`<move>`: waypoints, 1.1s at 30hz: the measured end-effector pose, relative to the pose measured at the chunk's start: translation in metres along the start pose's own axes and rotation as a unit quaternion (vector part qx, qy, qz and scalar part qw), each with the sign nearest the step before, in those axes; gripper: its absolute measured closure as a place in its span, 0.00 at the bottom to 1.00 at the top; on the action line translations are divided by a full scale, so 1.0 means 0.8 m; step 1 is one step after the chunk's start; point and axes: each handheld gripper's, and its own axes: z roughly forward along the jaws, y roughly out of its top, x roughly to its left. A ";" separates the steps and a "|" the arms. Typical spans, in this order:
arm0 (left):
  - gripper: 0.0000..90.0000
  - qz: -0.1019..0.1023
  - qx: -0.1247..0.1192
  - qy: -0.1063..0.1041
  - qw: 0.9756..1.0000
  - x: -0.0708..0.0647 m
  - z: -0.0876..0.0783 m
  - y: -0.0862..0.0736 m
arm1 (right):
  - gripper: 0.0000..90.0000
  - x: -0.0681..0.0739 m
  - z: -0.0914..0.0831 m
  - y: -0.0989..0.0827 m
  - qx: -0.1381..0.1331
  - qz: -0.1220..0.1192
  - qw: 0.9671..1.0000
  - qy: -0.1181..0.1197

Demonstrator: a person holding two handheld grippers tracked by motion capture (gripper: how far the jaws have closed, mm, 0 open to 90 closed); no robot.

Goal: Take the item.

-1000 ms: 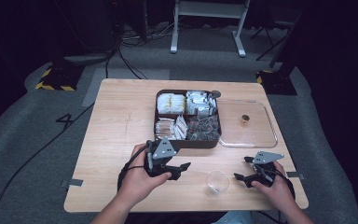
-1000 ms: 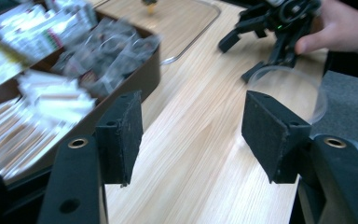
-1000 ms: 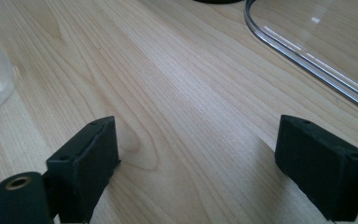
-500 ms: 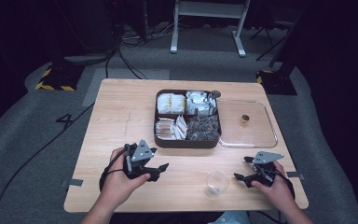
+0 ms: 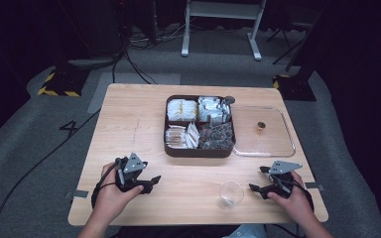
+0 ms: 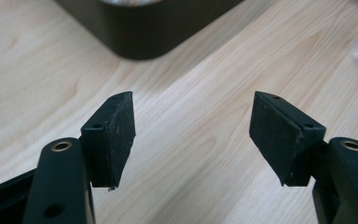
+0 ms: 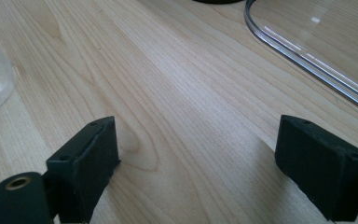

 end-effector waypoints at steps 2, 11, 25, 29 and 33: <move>0.35 -0.002 0.006 0.003 1.000 0.004 0.002 -0.005 | 0.15 0.000 0.000 0.000 0.000 0.000 1.000 0.000; 0.32 -0.035 0.060 0.006 0.998 0.025 0.017 -0.039 | 0.15 0.000 0.000 0.000 0.000 0.000 1.000 -0.001; 0.09 -0.029 0.042 0.047 0.998 0.037 0.032 -0.062 | 0.15 0.001 0.000 0.000 0.000 0.003 1.000 -0.003; 0.06 -0.030 0.041 0.050 0.997 0.038 0.034 -0.061 | 0.15 0.001 0.000 0.000 0.000 0.003 1.000 -0.003; 0.06 -0.030 0.041 0.051 0.997 0.038 0.034 -0.061 | 0.15 0.001 0.000 0.000 0.000 0.003 1.000 -0.004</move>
